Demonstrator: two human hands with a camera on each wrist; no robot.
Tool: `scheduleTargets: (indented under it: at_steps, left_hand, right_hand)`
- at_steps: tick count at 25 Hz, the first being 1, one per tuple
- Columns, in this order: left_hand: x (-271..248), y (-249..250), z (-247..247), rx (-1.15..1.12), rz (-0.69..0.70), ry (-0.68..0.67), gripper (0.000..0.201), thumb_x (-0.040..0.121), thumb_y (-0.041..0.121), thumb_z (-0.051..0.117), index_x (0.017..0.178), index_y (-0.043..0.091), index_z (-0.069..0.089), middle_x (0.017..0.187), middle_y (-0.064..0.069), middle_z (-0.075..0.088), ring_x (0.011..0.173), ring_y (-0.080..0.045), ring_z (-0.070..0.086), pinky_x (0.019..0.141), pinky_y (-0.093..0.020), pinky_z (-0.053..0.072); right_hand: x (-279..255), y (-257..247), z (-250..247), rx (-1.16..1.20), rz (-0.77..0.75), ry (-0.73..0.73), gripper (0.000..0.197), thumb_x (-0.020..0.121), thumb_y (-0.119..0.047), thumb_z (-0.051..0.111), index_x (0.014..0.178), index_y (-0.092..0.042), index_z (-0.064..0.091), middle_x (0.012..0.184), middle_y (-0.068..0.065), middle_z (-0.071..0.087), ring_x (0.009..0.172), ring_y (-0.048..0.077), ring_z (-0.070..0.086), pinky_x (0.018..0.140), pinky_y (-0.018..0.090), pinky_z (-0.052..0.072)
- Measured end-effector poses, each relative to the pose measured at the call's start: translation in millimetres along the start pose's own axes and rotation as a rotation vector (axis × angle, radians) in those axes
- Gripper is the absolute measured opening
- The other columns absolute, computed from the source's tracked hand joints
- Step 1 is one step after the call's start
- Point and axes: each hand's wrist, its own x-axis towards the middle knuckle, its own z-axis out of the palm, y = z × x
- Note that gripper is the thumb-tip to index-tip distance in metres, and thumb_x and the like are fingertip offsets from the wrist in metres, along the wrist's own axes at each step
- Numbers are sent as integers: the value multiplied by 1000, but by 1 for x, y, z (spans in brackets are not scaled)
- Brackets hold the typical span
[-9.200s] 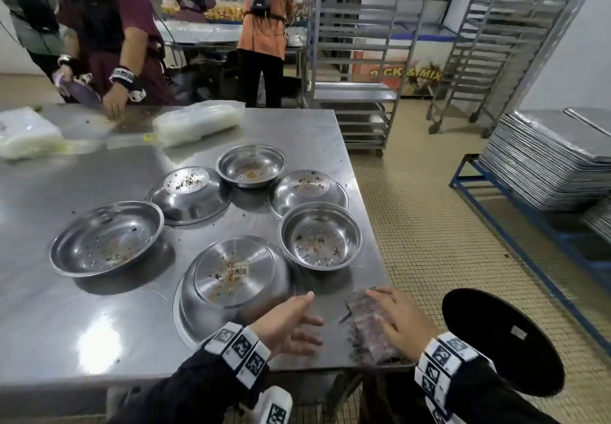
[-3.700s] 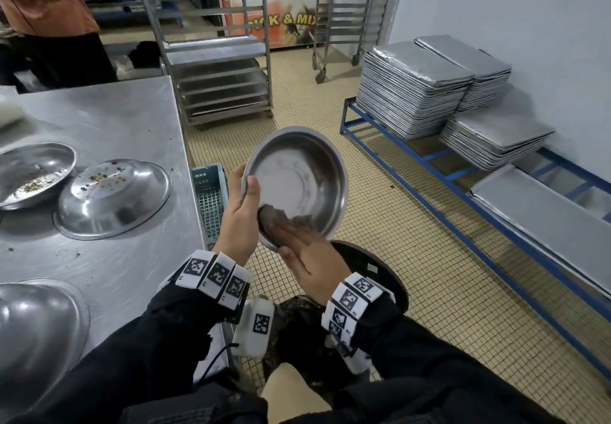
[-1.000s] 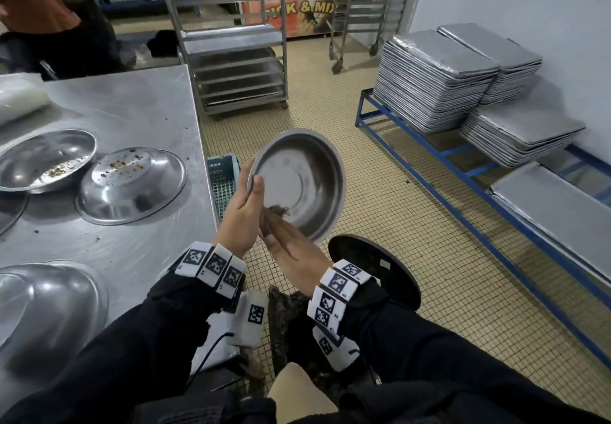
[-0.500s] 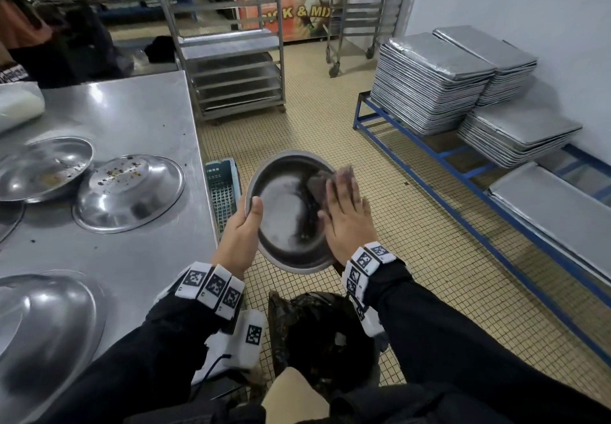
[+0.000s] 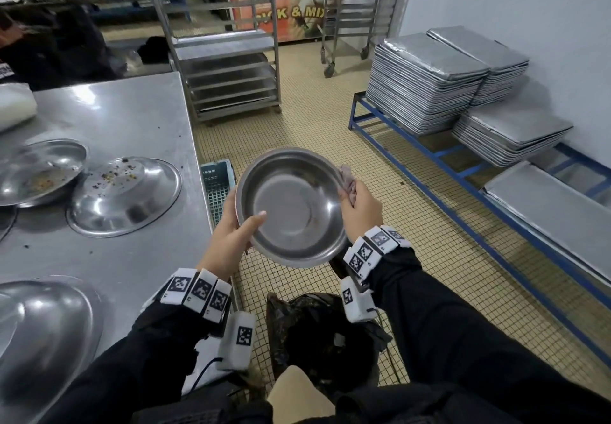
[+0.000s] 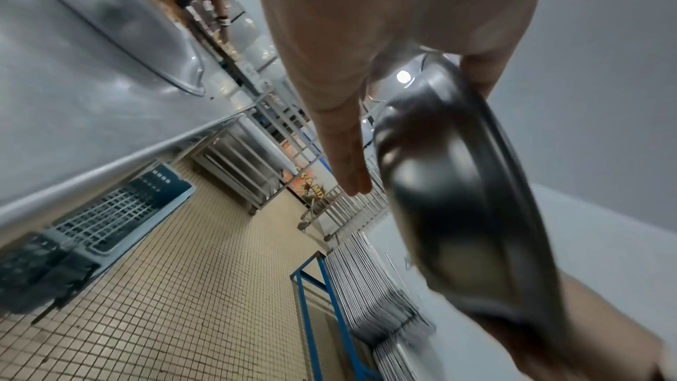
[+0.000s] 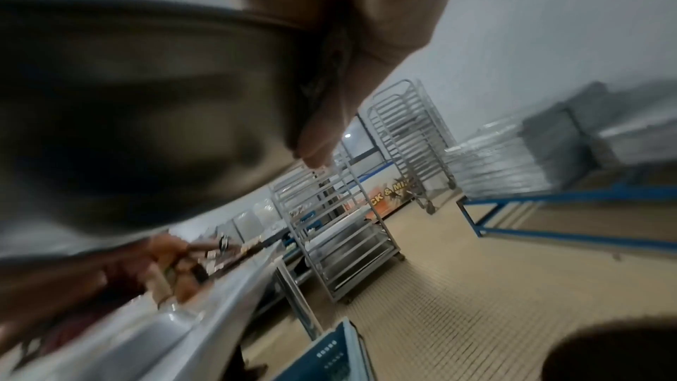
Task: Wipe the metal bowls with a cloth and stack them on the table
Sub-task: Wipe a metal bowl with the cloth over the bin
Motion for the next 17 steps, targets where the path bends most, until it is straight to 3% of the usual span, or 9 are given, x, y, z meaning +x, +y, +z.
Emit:
scheduleTargets:
  at_steps: [2,3,5,8,10,12,13,15,17]
  left_hand:
    - [-10,-2,7,42,29,9,74,81,32,63,145,29,28,116,-1,61,98,-21,68,78,-37,59]
    - [-14,-3,12,57,5,40,67,83,32,62,143,25,33,114,-1,61,100,-21,67,82,-39,57]
    - [-14,-4,16,44,-66,146,44,94,31,54,135,17,45,115,-6,61,109,-26,61,97,-45,50]
    - [-4,-3,8,-55,-120,238,45,100,37,44,139,16,44,128,-10,58,118,-30,55,106,-49,42]
    - [-2,6,4,2,-61,226,47,103,39,36,145,19,38,132,1,51,120,-16,48,104,-31,38]
    - [-1,14,3,87,-16,196,49,104,40,26,149,20,32,126,4,46,116,-8,42,90,-14,36]
    - [-1,17,4,104,-10,177,51,103,42,24,148,19,32,124,3,48,113,-8,44,85,-10,37]
    - [-1,20,6,129,-21,139,55,102,46,23,147,17,36,122,-1,52,111,-12,48,87,-13,39]
    - [1,23,8,124,-24,120,53,102,44,24,146,16,38,124,2,52,116,-12,49,88,-8,38]
  right_hand:
    - [-9,-3,8,103,68,114,15,97,-22,51,103,-9,56,76,-8,58,65,4,58,51,13,41]
    - [-13,-6,11,146,73,131,17,97,-24,50,104,-11,57,76,-10,58,65,1,57,51,12,40]
    - [-19,-11,16,196,59,88,21,98,-31,47,107,-15,56,75,-10,60,62,0,57,48,10,39]
    - [-24,-10,14,120,52,-48,25,99,-40,39,105,-21,55,75,-10,58,61,-2,53,47,6,36]
    - [-23,-4,12,-12,-15,-37,31,99,-36,40,103,-12,59,86,-8,57,71,0,53,61,13,45]
    - [-27,-6,14,-91,-101,5,31,99,-30,43,110,-7,60,105,-2,54,86,6,54,80,24,52]
    - [-31,-11,18,-103,-160,-28,30,98,-29,44,117,-9,58,112,-2,54,93,8,55,83,21,51]
    - [-47,-20,33,-80,-314,-191,35,97,-29,47,129,-16,52,121,-5,54,102,6,54,86,13,46]
    - [-67,-25,49,41,-408,-419,39,96,-31,50,135,-23,50,126,-4,58,105,6,57,92,20,47]
